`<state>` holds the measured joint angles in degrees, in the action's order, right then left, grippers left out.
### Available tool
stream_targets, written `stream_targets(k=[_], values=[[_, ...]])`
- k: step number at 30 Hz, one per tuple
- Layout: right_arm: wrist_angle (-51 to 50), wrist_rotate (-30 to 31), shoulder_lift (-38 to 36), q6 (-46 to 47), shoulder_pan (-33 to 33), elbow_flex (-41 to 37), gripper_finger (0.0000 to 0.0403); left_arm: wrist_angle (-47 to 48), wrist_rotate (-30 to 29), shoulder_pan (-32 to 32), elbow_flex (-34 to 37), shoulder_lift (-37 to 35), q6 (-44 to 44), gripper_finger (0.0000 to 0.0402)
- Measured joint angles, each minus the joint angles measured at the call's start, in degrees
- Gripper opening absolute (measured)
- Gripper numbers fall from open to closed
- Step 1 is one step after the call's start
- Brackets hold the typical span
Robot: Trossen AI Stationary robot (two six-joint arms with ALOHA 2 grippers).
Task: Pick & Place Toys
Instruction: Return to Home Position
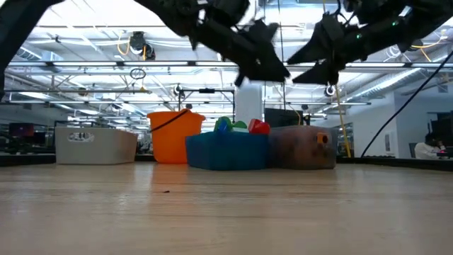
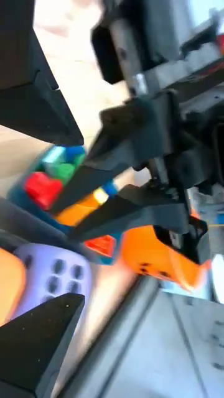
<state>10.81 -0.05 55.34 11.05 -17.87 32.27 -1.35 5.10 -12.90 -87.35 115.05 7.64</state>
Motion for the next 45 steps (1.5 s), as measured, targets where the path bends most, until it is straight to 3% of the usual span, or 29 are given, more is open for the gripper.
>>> stream_targets(k=[8, 12, 17, 25, 29, 33, 45], values=[[-0.6, 0.0, -8.3, 0.7, -0.2, 0.0, 0.0396, 2.9, 0.1, -3.8, 0.0, -14.2, 0.3, 0.0106], [-1.4, 0.5, -12.2, 3.4, -0.2, 0.0, 0.0388, 8.1, 3.6, -6.5, 0.0, -23.7, -0.2, 0.0106], [-2.0, 5.0, -17.1, 3.8, -0.1, 0.0, 0.0344, 18.0, 8.9, -9.8, -0.1, -36.3, -1.8, 0.0106], [-3.2, 7.8, -23.3, 3.2, -0.1, 2.1, 0.0258, 35.1, 8.4, -10.7, -0.1, -53.5, -4.7, 0.0106], [-11.4, 8.4, -25.1, 2.6, -0.1, 6.6, 0.0218, 38.8, 6.7, -10.4, 0.2, -61.5, -4.7, 0.0106], [-19.7, 10.6, -26.7, -0.5, -0.1, 10.0, 0.0181, 37.6, 5.3, -9.6, 5.3, -69.4, -4.1, 0.0106], [-23.6, 10.6, -35.2, 0.2, -0.1, 9.0, 0.0083, 27.8, 0.8, -9.5, 31.7, -92.0, 4.6, 0.0106]])
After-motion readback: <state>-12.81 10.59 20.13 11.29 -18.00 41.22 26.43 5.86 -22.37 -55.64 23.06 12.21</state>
